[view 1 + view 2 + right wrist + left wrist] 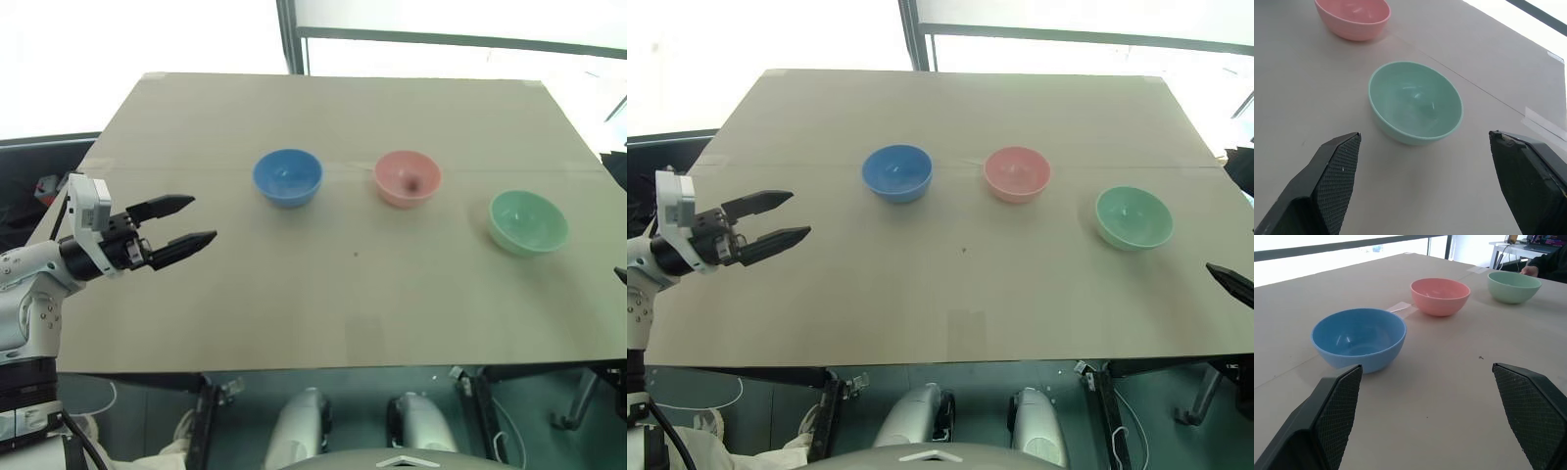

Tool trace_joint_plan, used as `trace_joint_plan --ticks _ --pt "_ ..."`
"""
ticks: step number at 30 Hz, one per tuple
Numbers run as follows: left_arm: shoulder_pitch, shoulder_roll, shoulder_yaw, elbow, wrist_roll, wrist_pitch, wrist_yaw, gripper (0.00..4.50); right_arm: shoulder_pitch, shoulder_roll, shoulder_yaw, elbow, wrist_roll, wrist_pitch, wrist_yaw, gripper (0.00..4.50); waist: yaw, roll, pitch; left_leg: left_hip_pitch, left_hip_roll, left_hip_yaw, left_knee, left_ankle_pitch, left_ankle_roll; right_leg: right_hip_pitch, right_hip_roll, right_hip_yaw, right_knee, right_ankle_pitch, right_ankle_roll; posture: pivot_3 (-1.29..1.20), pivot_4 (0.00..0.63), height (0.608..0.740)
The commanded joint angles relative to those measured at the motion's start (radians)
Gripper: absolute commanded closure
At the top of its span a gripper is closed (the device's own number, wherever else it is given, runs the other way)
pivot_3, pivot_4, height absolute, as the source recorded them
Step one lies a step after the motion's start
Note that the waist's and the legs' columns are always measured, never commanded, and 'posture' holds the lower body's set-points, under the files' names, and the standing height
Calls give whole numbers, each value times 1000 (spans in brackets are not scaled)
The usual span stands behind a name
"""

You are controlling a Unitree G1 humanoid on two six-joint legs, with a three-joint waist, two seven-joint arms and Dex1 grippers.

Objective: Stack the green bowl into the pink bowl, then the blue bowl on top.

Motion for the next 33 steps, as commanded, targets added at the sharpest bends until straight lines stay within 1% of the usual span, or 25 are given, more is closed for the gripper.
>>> trace_joint_plan --ticks 1,6,8,12,15,17,18,21,23,25,28,30,31,32,33 --pt "-14 13 29 -23 -10 1 0 0 -14 -11 -24 -27 15 7 -1 103 0 0 0 0 0 0 0 0 0 0 0 0 0 0 0 0 150 740" --pt "-35 -12 12 -46 -27 23 12 0 -64 12 54 -43 -4 -2 -42 103 -1 0 0 0 0 0 0 0 0 0 0 0 0 0 0 0 150 740" --pt "-49 -32 -5 -58 -26 21 15 0 -125 17 158 -71 -32 26 -104 103 -1 0 0 0 0 0 0 0 0 0 0 0 0 0 0 0 150 740" --pt "-70 -52 -19 -77 -29 27 26 0 -226 23 312 -105 -54 53 -147 103 -2 0 0 0 0 1 1 0 0 0 0 1 2 0 0 0 150 740" --pt "-73 -65 -26 -110 -52 57 34 0 -391 45 499 -101 -112 52 -182 103 -9 -1 0 0 0 1 1 0 0 -1 0 1 2 0 0 0 150 740" --pt "-71 -83 -36 -140 -68 73 41 0 -510 73 641 -65 -205 22 -201 103 -14 0 0 1 0 2 1 0 0 -1 0 2 2 0 0 0 150 740" --pt "-71 -91 -39 -151 -75 80 43 0 -555 85 693 -45 -245 9 -210 103 -19 -1 0 1 0 2 1 0 0 -1 0 2 2 0 0 0 150 740" --pt "-57 -130 -58 -210 -96 103 69 0 -768 179 909 114 -419 -50 -238 103 -24 -2 1 0 0 1 2 0 0 -1 0 1 4 0 0 0 150 740" --pt "-33 -155 -72 -251 -97 110 88 0 -929 271 1048 298 -549 -109 -267 103 -26 -2 1 -1 0 1 2 0 0 -3 0 1 3 0 0 0 150 740" --pt "-20 -168 -75 -286 -107 126 109 0 -1034 340 1141 451 -637 -187 -276 103 -32 -2 2 -3 -1 2 2 0 0 -4 0 1 4 0 0 0 150 740" --pt "5 -173 -61 -327 -120 141 135 0 -1158 423 1233 674 -746 -299 -318 103 -29 -3 3 -6 -1 1 0 1 -1 -7 1 0 5 0 0 0 150 740" --pt "32 -168 -43 -358 -133 150 147 0 -1221 449 1278 801 -804 -368 -338 606 -28 -2 3 -7 -1 0 0 1 -1 -8 1 -1 5 0 0 0 150 740" --pt "45 -166 -35 -372 -141 156 152 0 -1243 457 1287 846 -818 -394 -338 757 -30 -2 3 -7 -2 0 -1 1 -1 -8 0 -1 4 0 0 0 150 740" --pt "56 -164 -26 -384 -145 159 159 0 -1260 461 1294 879 -831 -418 -342 1323 -31 -2 3 -7 -2 1 -1 1 -1 -7 0 -1 4 0 0 0 150 740" --pt "71 -163 -16 -397 -149 161 165 0 -1277 464 1299 909 -846 -443 -352 1591 -31 -2 3 -7 -2 0 -1 1 -1 -6 0 -1 3 0 0 0 150 740"
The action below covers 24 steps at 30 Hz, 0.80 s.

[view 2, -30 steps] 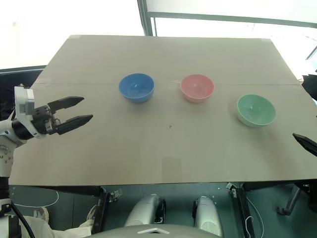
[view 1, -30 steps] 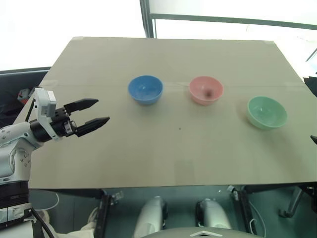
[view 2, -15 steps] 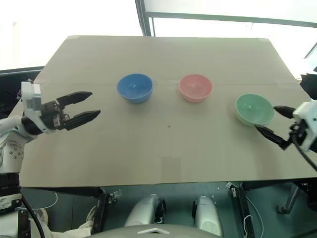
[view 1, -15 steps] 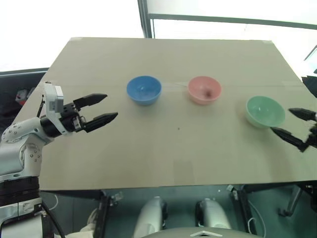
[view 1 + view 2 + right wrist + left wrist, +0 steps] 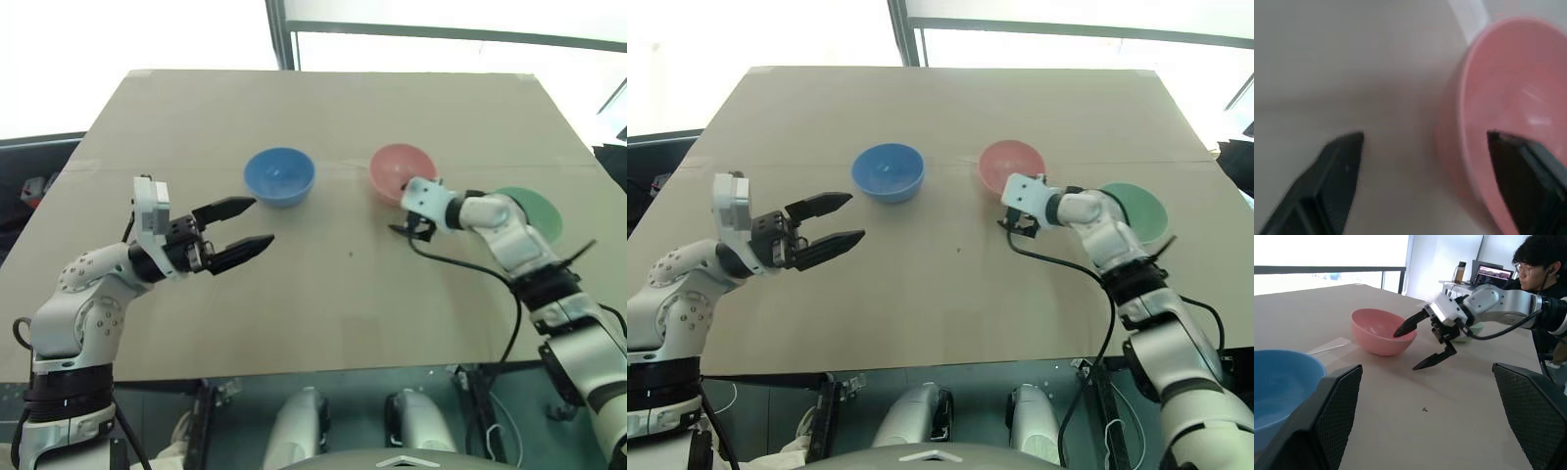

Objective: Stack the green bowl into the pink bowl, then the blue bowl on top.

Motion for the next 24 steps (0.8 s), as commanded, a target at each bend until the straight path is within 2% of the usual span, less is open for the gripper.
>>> trace_joint_plan --ticks 1,3,5,6,8,11,16,18,21,22,24 --pt "41 17 63 -83 -38 8 21 0 -49 -7 16 110 -65 -91 -36 1997 2 0 0 0 0 -1 1 0 0 1 0 -1 0 0 0 0 150 740" --pt "70 17 75 -108 -44 8 27 0 -71 -7 19 140 -86 -129 -42 2782 0 1 0 1 0 -1 1 0 0 2 0 -2 -1 0 0 0 150 740" --pt "87 15 79 -127 -49 9 35 0 -83 -6 18 155 -95 -152 -38 4002 0 1 0 2 1 -2 1 1 -2 2 0 -2 -2 0 0 0 150 740" --pt "93 13 78 -135 -52 11 38 0 -88 -5 17 153 -101 -160 -37 4413 0 1 0 2 1 -2 1 1 -2 2 0 -2 -1 0 0 0 150 740" --pt "98 8 76 -144 -60 15 42 0 -94 -3 9 140 -104 -166 -33 4413 -3 1 1 4 1 -2 1 2 -3 2 1 -1 0 0 0 0 150 740" --pt "98 10 66 -143 -57 11 35 0 -58 -8 -36 14 -30 -95 62 4413 -5 1 1 4 2 -2 1 2 -4 2 2 -1 1 0 0 0 150 740" --pt "80 9 45 -113 -41 -2 22 0 161 -96 -67 -515 144 249 339 4413 8 1 1 2 2 -4 -1 2 -4 2 2 -4 0 0 0 0 150 740" --pt "73 6 34 -99 -32 -10 15 0 259 -131 -61 -707 163 345 369 4413 13 1 1 0 2 -7 -1 2 -4 3 1 -7 -1 0 0 0 150 740" --pt "56 -3 13 -86 -23 -17 11 0 347 -172 -25 -843 129 425 387 4413 10 2 1 -1 1 -7 0 2 -4 4 1 -7 -1 0 0 0 150 740" --pt "50 -5 6 -83 -22 -19 10 0 364 -175 -17 -863 118 445 378 3677 8 1 0 1 1 -7 1 2 -4 4 0 -7 -1 0 0 0 150 740" --pt "37 -8 -9 -77 -21 -20 2 0 385 -193 -4 -891 104 499 383 2995 6 0 0 4 1 -7 2 2 -4 6 1 -7 -1 0 0 0 150 740"
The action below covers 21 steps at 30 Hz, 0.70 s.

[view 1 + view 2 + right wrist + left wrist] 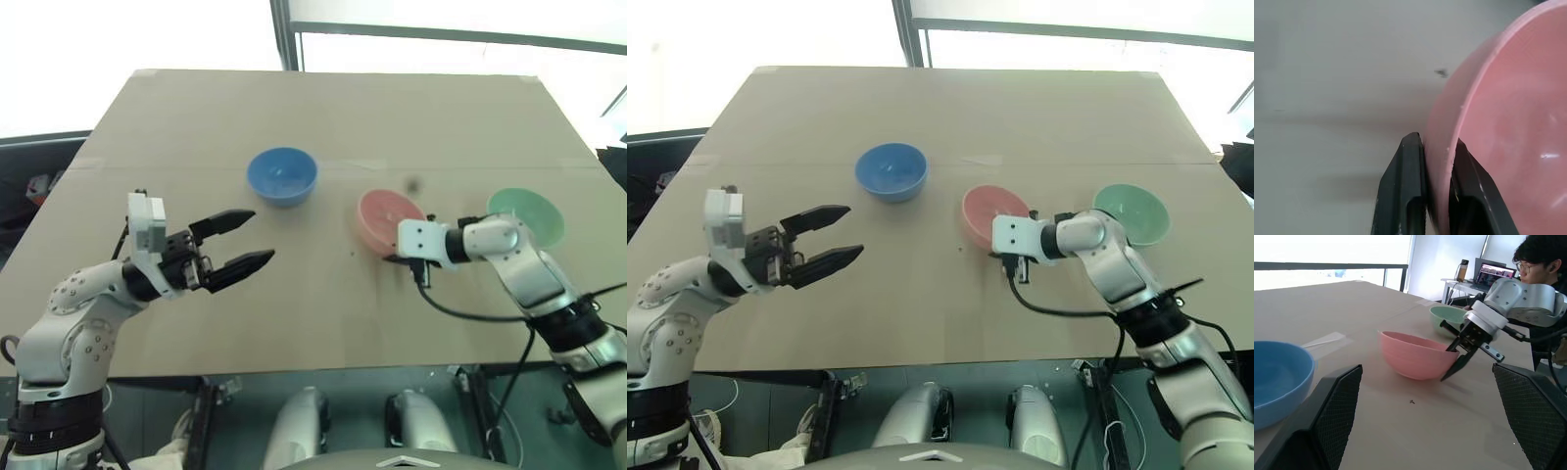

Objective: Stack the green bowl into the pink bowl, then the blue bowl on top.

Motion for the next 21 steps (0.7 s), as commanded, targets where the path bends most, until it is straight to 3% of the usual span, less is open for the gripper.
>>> trace_joint_plan --ticks 1,5,7,12,15,21 --pt "-30 -2 -19 2 -1 -18 -19 0 31 -33 19 -79 -17 94 14 2516 -1 0 0 0 0 0 0 0 0 0 0 0 1 0 0 0 150 740" --pt "-58 3 -33 31 4 -24 -38 0 54 -50 -57 -181 13 201 -26 728 -1 0 0 0 0 -1 1 0 0 0 0 0 2 0 0 0 150 740" --pt "-68 1 -38 41 11 -31 -41 0 65 -68 -134 -272 69 303 -26 51 2 1 1 -1 0 -1 1 0 0 -1 0 0 2 0 0 0 150 740" --pt "-72 -18 -42 31 13 -37 -28 0 116 -145 -427 -452 212 556 -49 51 16 1 1 -5 -1 -3 0 0 0 -1 -1 -2 1 0 0 0 150 740" --pt "-66 -30 -52 30 16 -42 -31 0 160 -198 -549 -382 178 555 -140 51 26 0 0 -4 -1 -3 0 0 0 -1 -1 -2 -2 0 0 0 150 740" --pt "-106 -57 -97 64 36 -58 -44 0 234 -219 -519 -78 94 334 -290 51 23 0 0 -2 -2 -1 1 0 1 0 -1 0 -1 0 0 0 150 740"
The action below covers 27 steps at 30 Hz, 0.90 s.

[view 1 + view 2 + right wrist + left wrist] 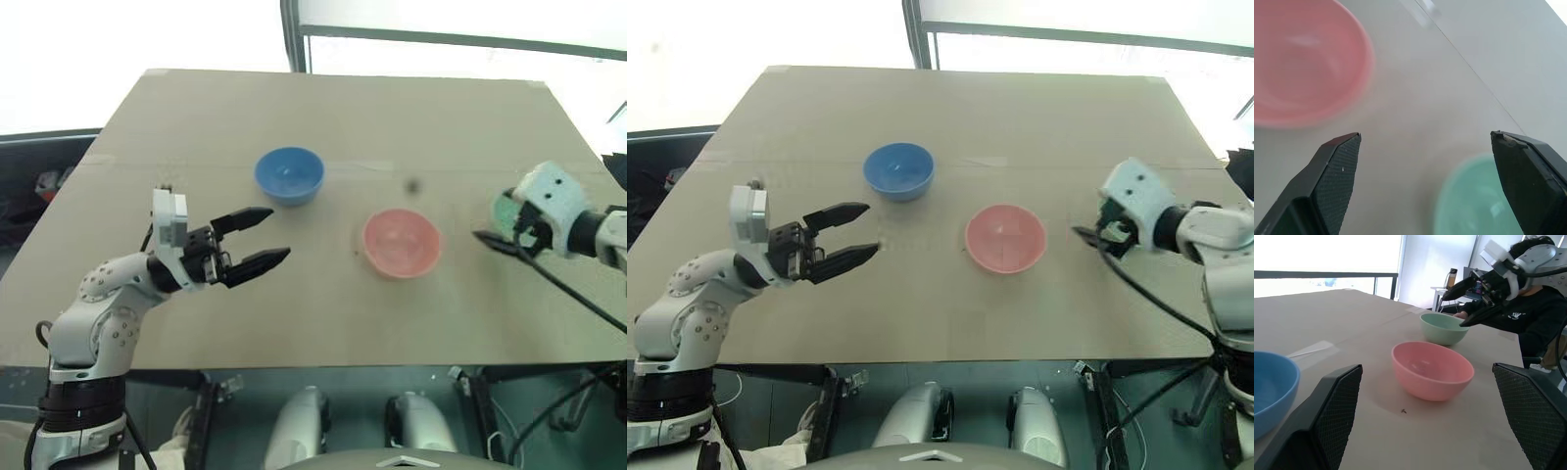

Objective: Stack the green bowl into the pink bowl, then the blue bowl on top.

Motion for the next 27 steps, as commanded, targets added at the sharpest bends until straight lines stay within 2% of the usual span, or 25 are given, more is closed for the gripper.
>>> trace_joint_plan --ticks 1,3,6,9,11,12,13,15,19,23,27 --pt "-48 -4 -17 14 10 -26 -13 0 12 12 34 171 -30 -155 -68 51 -1 0 0 0 -1 0 0 0 0 0 0 0 0 0 0 0 150 740" --pt "-66 0 -17 31 14 -31 -20 0 -10 42 58 269 -25 -203 -90 51 -3 0 0 0 -1 0 0 0 0 -1 1 0 0 0 0 0 150 740" --pt "-68 6 -13 32 14 -32 -24 0 -51 60 83 391 -35 -261 -119 801 -9 1 1 0 -1 1 0 0 0 -1 1 1 0 0 0 0 150 740" --pt "-50 9 -1 9 5 -23 -18 0 -81 66 91 443 -20 -285 -124 2094 -12 1 1 0 1 1 0 0 0 -1 0 1 0 0 0 0 150 740" --pt "-35 12 6 -3 1 -21 -14 0 -90 65 96 454 -15 -293 -126 3113 -12 1 1 0 1 1 -1 0 0 -1 0 1 -1 0 0 0 150 740" --pt "-26 14 11 -10 -1 -19 -11 0 -93 63 97 452 -12 -294 -124 3113 -12 1 1 -1 1 1 -1 0 0 -1 0 1 -1 0 0 0 150 740" --pt "-20 16 14 -14 -3 -18 -8 0 -96 62 98 450 -10 -295 -123 3789 -12 1 1 -1 1 0 -1 0 0 -1 1 0 -1 0 0 0 150 740" --pt "-13 18 17 -22 -6 -16 -3 0 -97 55 103 435 -7 -303 -117 4448 -12 1 1 -1 1 0 -1 0 0 0 0 1 -1 0 0 0 150 740" --pt "-8 21 18 -25 1 -18 13 0 -95 42 97 325 30 -303 -72 4448 -12 2 1 -1 1 0 -1 0 0 -1 0 1 -1 0 0 0 150 740" --pt "-17 16 15 -5 45 -32 70 0 -92 70 98 -23 245 -180 52 4448 -16 2 1 -1 3 0 -1 0 0 -1 1 1 -1 0 0 0 150 740" --pt "-45 -1 -1 26 97 -67 120 0 -142 136 178 -191 333 -67 23 4448 -15 1 1 -1 3 0 -1 0 0 0 1 0 -1 0 0 0 150 740"
